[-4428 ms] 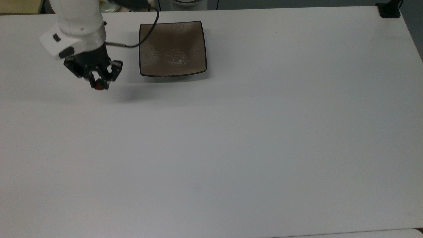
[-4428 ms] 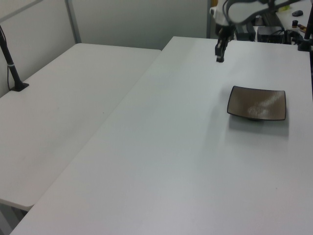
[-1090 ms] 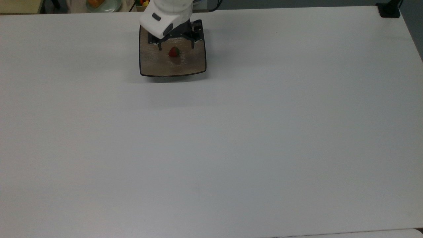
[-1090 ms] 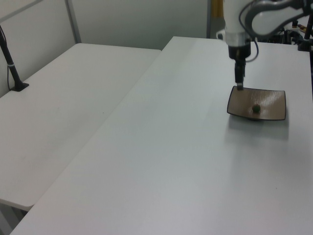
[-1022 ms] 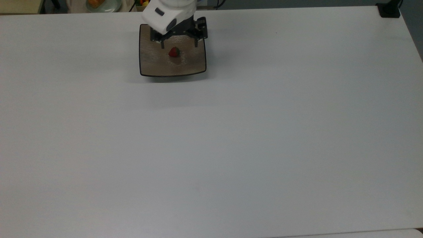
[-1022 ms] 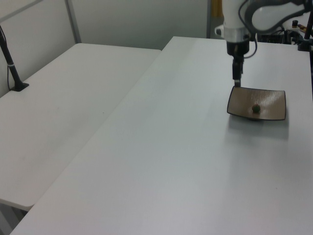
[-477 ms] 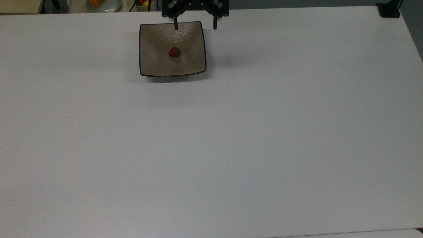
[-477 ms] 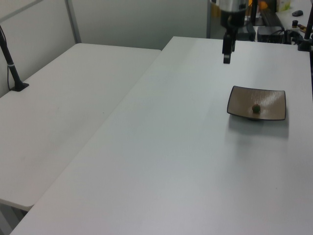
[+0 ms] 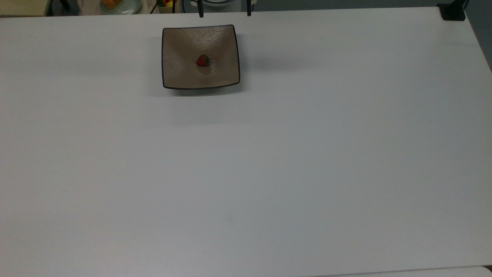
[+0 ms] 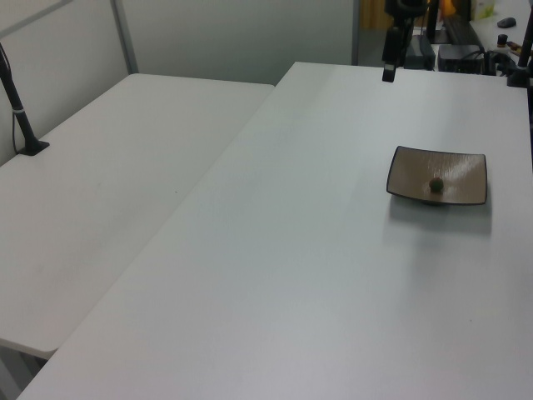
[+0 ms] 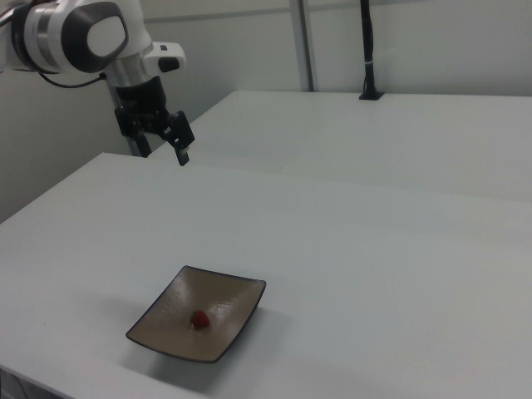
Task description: Strawberries on a ceramic plate
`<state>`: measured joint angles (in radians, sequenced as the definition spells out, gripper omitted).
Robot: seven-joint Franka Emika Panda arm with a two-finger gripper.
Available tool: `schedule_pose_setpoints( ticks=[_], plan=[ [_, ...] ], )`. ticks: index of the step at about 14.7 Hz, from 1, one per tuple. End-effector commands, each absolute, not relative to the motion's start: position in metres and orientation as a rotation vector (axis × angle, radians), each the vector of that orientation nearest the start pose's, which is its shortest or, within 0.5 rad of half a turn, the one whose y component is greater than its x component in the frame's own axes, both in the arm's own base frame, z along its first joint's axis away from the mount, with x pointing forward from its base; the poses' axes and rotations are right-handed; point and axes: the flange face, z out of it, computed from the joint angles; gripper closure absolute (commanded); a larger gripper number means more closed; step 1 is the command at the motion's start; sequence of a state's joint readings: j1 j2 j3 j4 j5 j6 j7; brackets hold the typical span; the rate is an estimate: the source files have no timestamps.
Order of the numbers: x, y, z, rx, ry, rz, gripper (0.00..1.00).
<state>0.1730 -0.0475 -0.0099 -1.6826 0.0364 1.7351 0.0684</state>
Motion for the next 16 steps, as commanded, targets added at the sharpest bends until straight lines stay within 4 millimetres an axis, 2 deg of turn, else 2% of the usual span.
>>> schedule_pose_setpoints(
  ticks=[1, 5, 16],
  plan=[
    [0.5461, 0.0876, 0.6095, -3.061, -0.255, -0.126, 0.0],
    [0.5508, 0.0823, 0.6057, -3.062, -0.248, -0.133, 0.0],
    [0.5525, 0.0843, 0.6037, -3.062, -0.251, -0.143, 0.0]
  ],
)
